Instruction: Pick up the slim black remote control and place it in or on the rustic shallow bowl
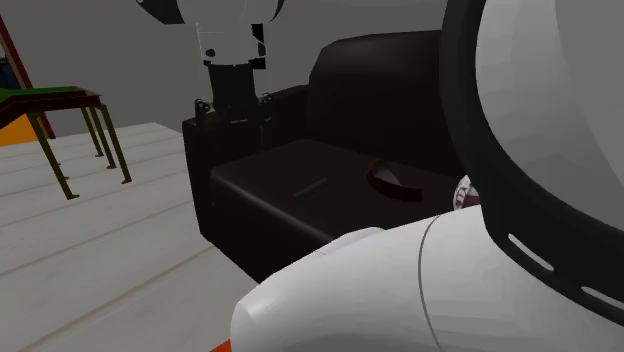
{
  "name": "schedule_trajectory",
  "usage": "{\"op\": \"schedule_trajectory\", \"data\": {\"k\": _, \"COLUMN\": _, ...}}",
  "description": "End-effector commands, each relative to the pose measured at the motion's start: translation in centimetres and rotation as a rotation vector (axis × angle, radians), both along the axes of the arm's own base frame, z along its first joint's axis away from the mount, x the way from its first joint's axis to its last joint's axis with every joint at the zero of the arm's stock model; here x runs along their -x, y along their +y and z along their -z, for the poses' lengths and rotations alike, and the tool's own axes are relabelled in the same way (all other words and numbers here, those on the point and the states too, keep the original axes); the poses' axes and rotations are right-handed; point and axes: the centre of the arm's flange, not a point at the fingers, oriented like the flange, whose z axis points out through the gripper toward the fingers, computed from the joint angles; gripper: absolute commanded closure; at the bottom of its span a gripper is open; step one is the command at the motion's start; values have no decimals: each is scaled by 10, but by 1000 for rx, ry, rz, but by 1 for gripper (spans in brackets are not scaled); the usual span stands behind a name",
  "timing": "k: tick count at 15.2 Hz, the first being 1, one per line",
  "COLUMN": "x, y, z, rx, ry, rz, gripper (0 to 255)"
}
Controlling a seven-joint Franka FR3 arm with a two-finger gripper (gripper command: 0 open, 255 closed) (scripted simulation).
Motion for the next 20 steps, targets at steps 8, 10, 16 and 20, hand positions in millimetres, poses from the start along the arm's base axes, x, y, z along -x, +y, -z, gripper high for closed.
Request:
{"op": "schedule_trajectory", "data": {"k": 8, "x": -76, "y": -52, "z": 38, "rx": -51, "ry": 31, "rz": 229, "gripper": 0}}
{"op": "schedule_trajectory", "data": {"k": 10, "x": -95, "y": -70, "z": 49, "rx": -66, "ry": 40, "rz": 295, "gripper": 0}}
{"op": "schedule_trajectory", "data": {"k": 16, "x": -145, "y": -129, "z": 87, "rx": -110, "ry": 67, "rz": 491, "gripper": 0}}
{"op": "schedule_trajectory", "data": {"k": 20, "x": -170, "y": -172, "z": 114, "rx": -139, "ry": 85, "rz": 622, "gripper": 0}}
